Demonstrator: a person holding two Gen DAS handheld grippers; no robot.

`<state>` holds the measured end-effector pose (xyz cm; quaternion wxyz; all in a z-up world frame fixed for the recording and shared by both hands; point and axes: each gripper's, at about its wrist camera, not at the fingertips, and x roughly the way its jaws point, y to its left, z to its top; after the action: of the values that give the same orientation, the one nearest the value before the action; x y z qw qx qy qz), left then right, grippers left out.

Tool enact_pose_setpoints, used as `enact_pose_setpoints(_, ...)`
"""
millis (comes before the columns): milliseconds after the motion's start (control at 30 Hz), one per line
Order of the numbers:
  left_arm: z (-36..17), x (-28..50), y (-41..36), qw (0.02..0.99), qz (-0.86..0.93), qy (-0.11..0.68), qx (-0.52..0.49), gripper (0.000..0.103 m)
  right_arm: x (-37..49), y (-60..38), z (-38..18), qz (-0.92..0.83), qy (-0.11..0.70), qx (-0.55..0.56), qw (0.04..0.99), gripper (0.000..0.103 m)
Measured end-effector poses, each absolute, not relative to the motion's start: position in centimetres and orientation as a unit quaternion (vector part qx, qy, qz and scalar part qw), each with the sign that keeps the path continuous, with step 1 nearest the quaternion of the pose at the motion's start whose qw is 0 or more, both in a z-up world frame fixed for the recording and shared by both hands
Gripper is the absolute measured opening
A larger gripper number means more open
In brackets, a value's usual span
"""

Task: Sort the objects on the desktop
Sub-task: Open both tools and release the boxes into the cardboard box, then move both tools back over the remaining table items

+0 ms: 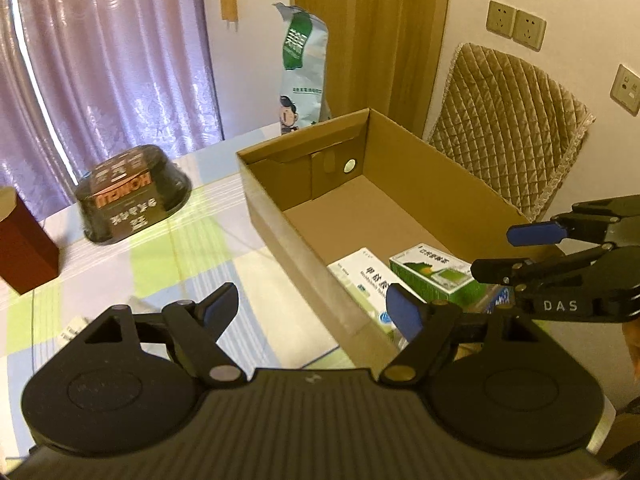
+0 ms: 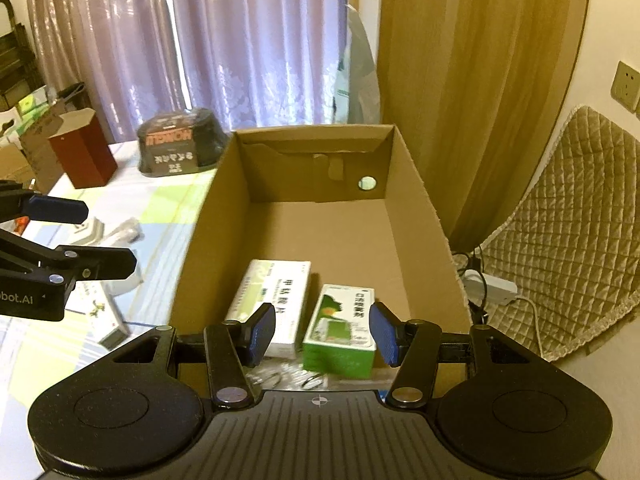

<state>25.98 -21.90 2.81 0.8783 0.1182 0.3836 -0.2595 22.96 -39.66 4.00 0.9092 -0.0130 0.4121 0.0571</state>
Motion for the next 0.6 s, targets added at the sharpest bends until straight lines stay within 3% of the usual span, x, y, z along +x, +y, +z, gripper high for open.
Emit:
enact_pose_setpoints(133,3.4,24.4,-20.0,0.88,-0.254,0.383,0.118,0.082,21.5,-38.5,4.9,0.065,0.408,-0.019,0.911,0.056)
enact_pose_setpoints(200,3.7,23.7,-18.9,0.881,-0.25,0.385,0.117,0.084,20.8,-37.9,5.3,0.067,0.402,-0.024,0.913,0.09)
enact_pose_setpoints(233,3.8,23.5,-18.3,0.881,-0.248,0.386,0.118,0.085,20.3,-37.6,5.6,0.067,0.394,-0.027,0.916,0.103)
enact_pose_setpoints(600,4.5,20.6,-7.7,0.894,-0.173,0.397,0.113,0.1,17.5,-32.7,7.8,0.125,0.367,-0.035,0.921,0.103)
